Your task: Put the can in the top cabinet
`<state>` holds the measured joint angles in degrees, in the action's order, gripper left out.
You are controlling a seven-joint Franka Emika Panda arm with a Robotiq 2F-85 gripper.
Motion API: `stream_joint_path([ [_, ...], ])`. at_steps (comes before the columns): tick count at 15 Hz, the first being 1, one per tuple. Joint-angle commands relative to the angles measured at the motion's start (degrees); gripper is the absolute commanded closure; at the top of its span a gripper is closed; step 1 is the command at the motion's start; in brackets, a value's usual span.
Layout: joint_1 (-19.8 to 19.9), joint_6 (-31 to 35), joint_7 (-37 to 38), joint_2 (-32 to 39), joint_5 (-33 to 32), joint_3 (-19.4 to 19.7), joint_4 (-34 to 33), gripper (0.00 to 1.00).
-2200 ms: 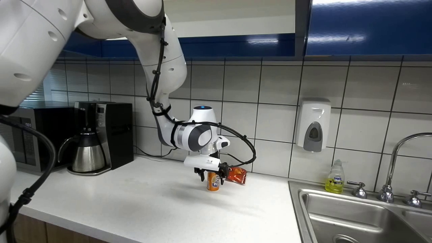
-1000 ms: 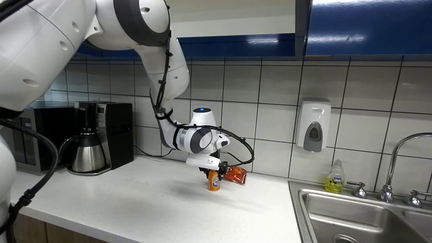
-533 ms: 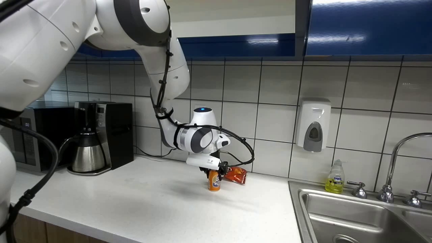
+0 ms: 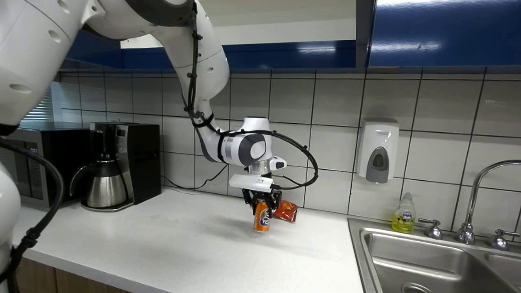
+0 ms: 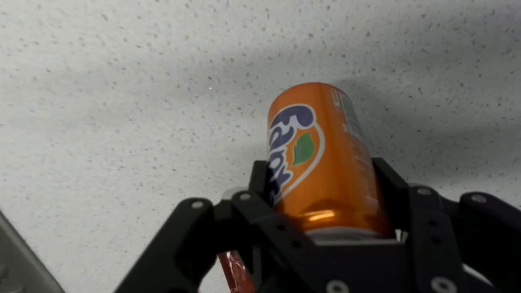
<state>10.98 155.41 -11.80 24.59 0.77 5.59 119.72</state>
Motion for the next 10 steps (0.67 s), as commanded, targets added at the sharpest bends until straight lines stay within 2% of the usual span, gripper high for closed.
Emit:
stream_joint_path([
  [1,-1.6,-6.4,2.6,-7.8,-3.8,2.4,4.1,0.62],
  [10,-2.6,-19.1,1.9,-25.3,-6.7,2.1,13.9,0.62],
])
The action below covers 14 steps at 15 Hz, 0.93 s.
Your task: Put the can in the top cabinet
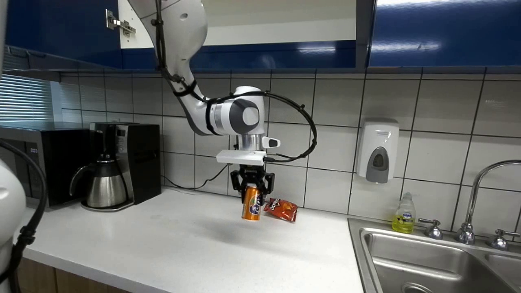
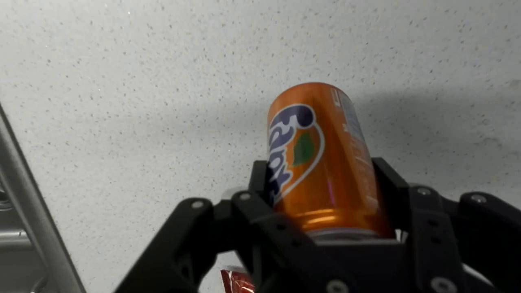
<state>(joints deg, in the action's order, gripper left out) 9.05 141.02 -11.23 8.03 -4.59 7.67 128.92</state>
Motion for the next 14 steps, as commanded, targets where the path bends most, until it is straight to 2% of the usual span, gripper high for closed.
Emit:
stream_joint_path([
  [1,-0.8,-6.4,1.3,-11.1,-1.4,0.0,5.8,0.62],
  [7,-1.0,-17.8,1.3,-24.8,-1.0,-0.2,9.2,0.62],
  [14,-1.1,-35.0,2.5,-37.0,-0.6,-0.7,1.0,0.62],
])
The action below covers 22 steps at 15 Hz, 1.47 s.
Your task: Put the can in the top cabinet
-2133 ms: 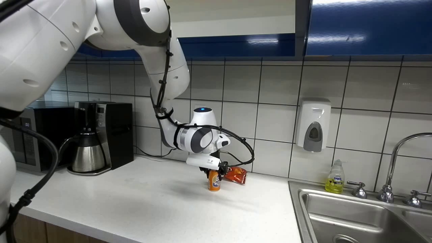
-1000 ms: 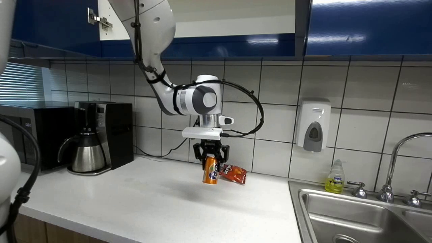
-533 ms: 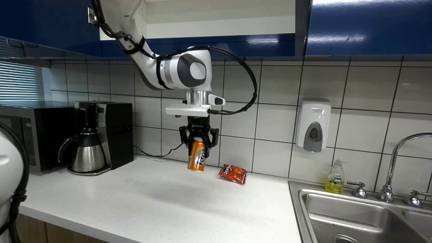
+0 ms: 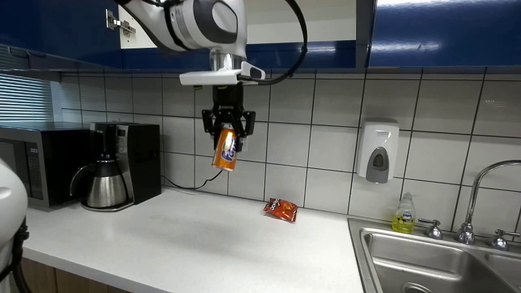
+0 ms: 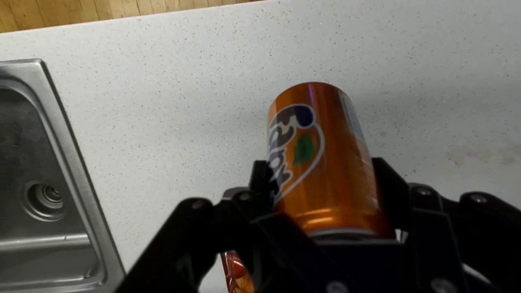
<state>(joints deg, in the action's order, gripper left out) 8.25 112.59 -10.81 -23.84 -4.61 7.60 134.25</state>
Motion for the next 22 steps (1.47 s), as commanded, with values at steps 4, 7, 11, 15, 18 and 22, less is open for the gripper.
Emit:
stream_joint_path([
  [4,-1.0,-12.7,2.9,-8.0,-0.2,-1.3,-13.2,0.62],
  [7,-1.8,-15.8,4.1,-8.1,-0.1,-2.0,-20.0,0.62],
  [11,-2.7,-19.0,5.7,-6.2,0.0,-2.8,-29.3,0.62],
  [15,-3.3,-21.3,8.2,-2.6,0.0,-3.9,-39.6,0.62],
  [18,-3.9,-23.6,9.1,1.7,0.9,-3.9,-47.9,0.62],
  [22,-4.4,-26.9,9.9,8.5,1.8,-3.8,-59.1,0.62],
])
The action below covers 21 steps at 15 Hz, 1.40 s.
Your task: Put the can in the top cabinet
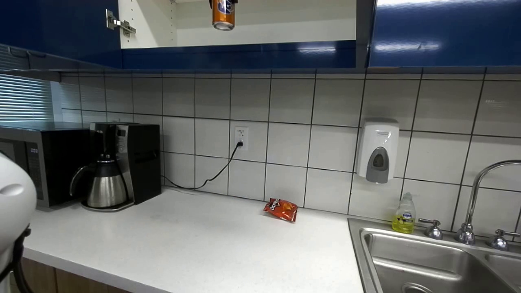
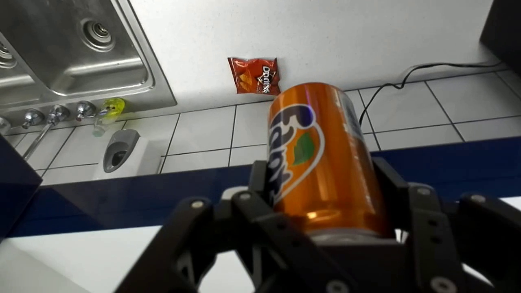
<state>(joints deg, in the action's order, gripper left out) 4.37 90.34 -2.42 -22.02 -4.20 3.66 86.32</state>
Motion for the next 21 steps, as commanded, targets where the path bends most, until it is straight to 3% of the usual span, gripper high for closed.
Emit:
stream_joint_path([
  [1,-0.5,-5.5,1.8,8.4,1.7,0.2,-13.9,0.62],
  [12,-0.3,-12.7,4.6,28.9,3.6,0.1,-39.9,0.62],
  [17,0.1,-15.5,5.1,36.1,3.7,0.2,-48.7,0.62],
  [21,0.1,-16.7,5.3,38.5,3.7,0.2,-51.6,0.62],
])
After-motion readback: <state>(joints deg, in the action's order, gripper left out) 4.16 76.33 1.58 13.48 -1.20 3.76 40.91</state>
